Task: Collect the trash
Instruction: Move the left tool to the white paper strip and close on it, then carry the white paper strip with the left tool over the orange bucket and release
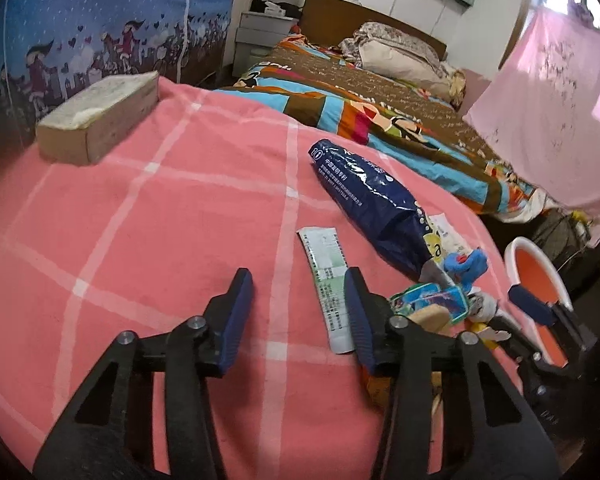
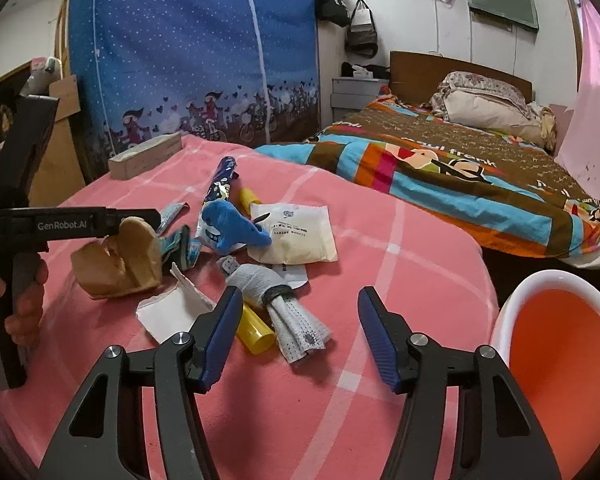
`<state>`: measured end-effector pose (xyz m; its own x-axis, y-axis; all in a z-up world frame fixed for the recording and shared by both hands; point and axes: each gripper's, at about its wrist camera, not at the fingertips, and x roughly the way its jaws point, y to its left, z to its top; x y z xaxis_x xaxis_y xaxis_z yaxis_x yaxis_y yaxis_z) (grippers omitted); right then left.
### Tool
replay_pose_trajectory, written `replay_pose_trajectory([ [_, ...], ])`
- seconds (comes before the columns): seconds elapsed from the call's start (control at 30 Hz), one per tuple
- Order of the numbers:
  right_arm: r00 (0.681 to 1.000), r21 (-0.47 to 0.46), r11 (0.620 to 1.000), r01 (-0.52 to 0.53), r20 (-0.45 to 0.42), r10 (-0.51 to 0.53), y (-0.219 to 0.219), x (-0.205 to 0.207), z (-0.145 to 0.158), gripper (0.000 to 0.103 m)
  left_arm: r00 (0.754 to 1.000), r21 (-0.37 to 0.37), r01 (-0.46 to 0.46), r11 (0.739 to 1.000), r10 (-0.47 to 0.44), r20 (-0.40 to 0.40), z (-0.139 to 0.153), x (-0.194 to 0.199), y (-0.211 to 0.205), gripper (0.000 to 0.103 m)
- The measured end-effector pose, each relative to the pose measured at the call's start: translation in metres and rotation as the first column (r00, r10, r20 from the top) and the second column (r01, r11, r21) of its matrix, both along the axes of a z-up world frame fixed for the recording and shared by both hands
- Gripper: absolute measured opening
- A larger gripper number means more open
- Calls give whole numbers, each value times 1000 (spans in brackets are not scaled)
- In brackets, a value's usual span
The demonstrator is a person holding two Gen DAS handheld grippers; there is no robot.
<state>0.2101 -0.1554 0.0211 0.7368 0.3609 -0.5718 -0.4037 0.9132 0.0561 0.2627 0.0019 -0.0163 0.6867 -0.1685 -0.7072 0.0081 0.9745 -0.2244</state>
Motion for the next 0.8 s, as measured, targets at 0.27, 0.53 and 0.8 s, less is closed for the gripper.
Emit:
replay_pose_trajectory([
  [0.27,1000,37,999,-4,-17,5,-4,4,-1,37,999,13,47,999,-47,-15,-1,7,-8,46],
  [0.53,995,96,993,-65,-65,71,-1,7,-4,34,997,2,68,998,-68,-34,-4,7,-11,42],
  [0.8,988,141,985,-98,-104,114,1,10,-8,31,993,19,100,995,-99,-63,-4,10,-16,30],
])
